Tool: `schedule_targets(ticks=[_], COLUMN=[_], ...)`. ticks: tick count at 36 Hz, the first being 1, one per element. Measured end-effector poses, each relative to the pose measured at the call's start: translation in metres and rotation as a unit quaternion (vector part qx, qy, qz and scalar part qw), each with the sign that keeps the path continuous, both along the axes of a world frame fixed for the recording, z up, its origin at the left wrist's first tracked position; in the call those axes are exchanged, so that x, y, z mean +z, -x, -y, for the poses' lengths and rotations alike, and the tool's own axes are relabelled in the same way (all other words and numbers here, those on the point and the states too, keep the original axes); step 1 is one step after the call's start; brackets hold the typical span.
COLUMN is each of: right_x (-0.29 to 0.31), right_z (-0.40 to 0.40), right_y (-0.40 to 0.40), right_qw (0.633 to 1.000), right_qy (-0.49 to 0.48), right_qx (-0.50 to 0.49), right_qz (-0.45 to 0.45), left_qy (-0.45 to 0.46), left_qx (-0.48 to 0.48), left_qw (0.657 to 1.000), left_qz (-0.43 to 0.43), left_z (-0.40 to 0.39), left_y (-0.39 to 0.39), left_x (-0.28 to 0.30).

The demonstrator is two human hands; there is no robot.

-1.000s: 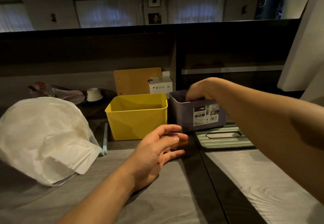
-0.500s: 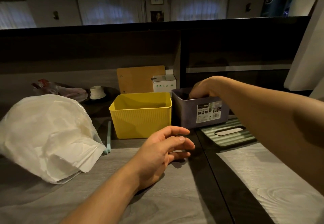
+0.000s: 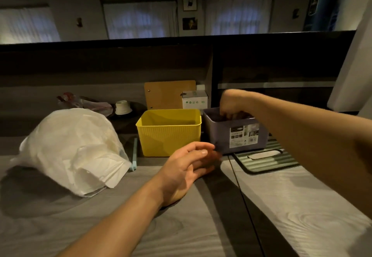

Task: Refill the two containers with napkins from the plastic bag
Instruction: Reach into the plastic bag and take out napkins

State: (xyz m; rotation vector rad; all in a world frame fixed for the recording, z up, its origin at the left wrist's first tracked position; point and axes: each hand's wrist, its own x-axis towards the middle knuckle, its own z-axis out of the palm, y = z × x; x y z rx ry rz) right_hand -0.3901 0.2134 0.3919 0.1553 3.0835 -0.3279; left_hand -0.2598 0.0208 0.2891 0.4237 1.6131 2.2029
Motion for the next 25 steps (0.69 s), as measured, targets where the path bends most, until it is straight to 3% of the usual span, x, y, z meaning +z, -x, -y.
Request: schedule_targets(ticks=[3,6,12,16,19,21,25], right_x=[0.015,0.028,0.025,0.002,-0.017,-0.030,-0.052], right_z=[0.014,0.035,0.111,0.163,0.194,0.210,0.233], right_y=[-0.014,-0.039,-0.110,-0.125,-0.126,-0.122,-0.112], right_qw=[0.991,0.974,0.949,0.935,0.919,0.912,0.909], right_qy=[-0.090,-0.058,0.052,0.058,0.043,0.032,0.032], right_qx=[0.028,0.108,0.290,0.339,0.384,0.405,0.415], right_qz=[-0.093,-0.193,-0.113,-0.087,-0.082,-0.059,-0.017], left_qy=[-0.001,0.059,0.194,0.323,0.454,0.466,0.465], left_qx=[0.029,0.067,0.103,0.145,0.161,0.184,0.231], left_qw=[1.000,0.996,0.968,0.914,0.825,0.788,0.759], left_qz=[0.004,-0.027,-0.118,-0.198,-0.297,-0.357,-0.393], left_z=[-0.001,0.002,0.047,0.102,0.142,0.163,0.191], left_y=[-0.004,-0.011,-0.038,-0.057,-0.070,-0.078,-0.079], left_x=[0.001,0.001,0.014,0.008,0.005,0.002,-0.011])
